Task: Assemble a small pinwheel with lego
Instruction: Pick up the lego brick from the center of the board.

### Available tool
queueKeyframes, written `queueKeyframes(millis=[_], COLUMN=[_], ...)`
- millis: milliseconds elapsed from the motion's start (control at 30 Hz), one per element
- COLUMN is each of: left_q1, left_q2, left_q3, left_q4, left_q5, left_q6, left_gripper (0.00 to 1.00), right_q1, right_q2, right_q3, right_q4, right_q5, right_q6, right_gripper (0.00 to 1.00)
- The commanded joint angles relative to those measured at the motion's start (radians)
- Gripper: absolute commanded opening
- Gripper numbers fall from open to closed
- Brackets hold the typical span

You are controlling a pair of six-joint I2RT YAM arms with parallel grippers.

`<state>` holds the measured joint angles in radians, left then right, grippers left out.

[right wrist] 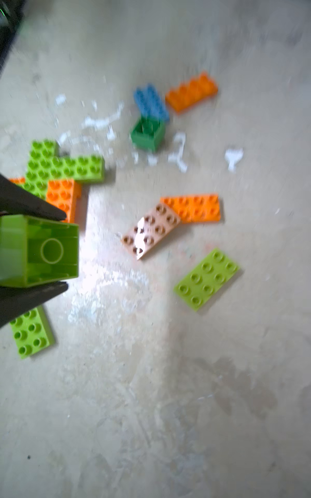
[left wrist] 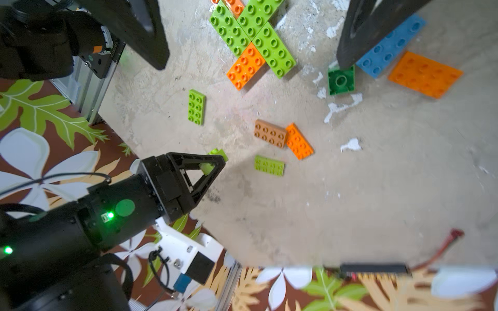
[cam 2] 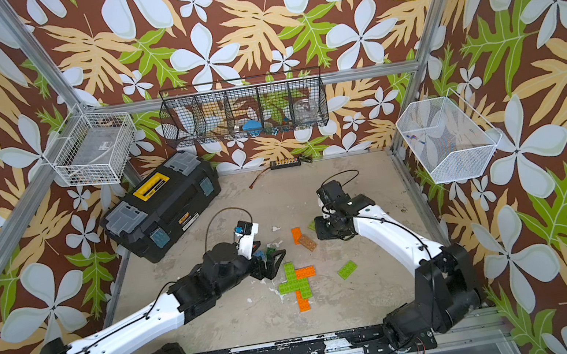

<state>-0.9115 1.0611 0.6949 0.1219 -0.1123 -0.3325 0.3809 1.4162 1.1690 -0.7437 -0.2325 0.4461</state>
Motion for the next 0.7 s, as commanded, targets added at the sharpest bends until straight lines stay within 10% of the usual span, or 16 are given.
queueKeyframes(millis=[0, 300, 667], left_q1=[0.002, 0.002, 0.002], left_q2=[-0.113, -0.212, -0.131], left_q3=[-0.059, -0.124, -0.118], left_q4=[0.151, 0.302, 0.409], left_q5=[-0.079, 0.145, 0.227], left_q6=[0.194, 0.583, 0.574], left_gripper=[1.00, 1.00, 0.79], right_q1=[0.006, 0.205, 0.253], right_q2=[-0.041, -0.057, -0.087], right_q3=[0.079, 0.275, 0.238], right_q4=[-0.083, -0.109, -0.013], right_q5=[-0.232, -0.469, -0.565], right_q6=[0.028, 0.058, 0.129], right_gripper=[0.26, 0.29, 0.31])
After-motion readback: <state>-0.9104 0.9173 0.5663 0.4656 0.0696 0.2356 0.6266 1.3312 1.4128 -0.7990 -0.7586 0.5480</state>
